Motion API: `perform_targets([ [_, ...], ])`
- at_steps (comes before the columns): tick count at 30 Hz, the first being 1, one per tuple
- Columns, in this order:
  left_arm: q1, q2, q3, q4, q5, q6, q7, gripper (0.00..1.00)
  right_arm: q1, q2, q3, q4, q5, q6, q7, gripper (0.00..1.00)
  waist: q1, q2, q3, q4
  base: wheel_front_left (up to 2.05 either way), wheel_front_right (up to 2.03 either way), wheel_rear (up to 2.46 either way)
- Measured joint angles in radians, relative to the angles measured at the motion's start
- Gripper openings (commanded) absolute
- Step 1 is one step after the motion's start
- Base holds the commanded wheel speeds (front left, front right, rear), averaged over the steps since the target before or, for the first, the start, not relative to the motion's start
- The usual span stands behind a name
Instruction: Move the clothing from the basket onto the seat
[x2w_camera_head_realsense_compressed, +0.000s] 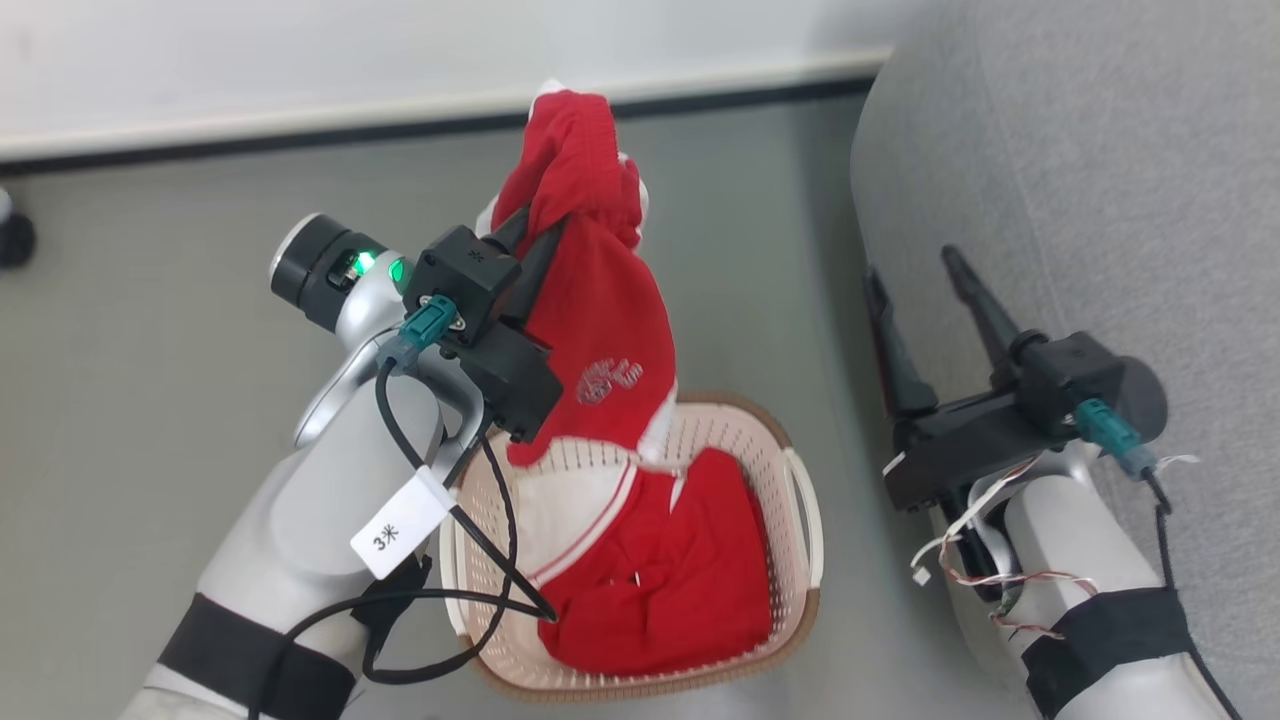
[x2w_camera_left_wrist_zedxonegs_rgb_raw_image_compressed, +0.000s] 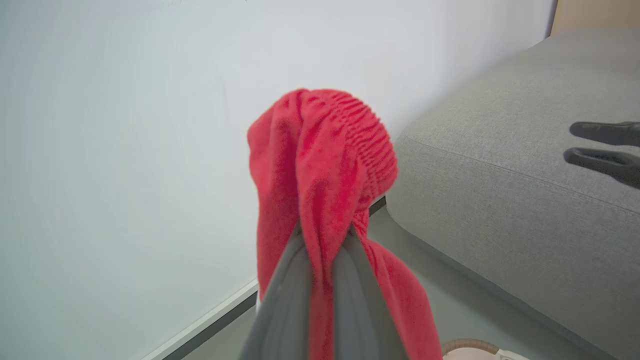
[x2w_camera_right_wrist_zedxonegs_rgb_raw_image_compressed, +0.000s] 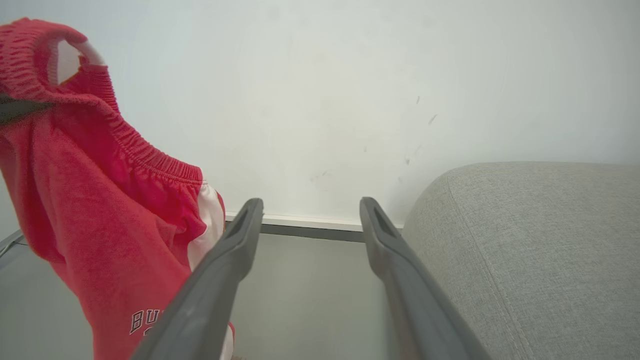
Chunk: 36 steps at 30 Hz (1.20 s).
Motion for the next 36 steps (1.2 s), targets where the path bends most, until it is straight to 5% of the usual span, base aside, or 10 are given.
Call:
perform_targets([
  [17,0.033,-0.021,-0.078,0.047,-0.087,0.000,0.000,0.00,0.003,0.010,0.160,0.176,0.021,0.065,0.000,1.00,0.0001,0.0000,-0.225,0.016,0.00,0.00,0.00],
  [36,0.135,-0.041,-0.218,-0.016,-0.176,0.000,0.004,0.00,0.023,0.021,0.543,0.326,0.168,0.066,0.000,1.00,0.0001,0.0000,-0.450,0.067,0.00,0.00,0.00],
])
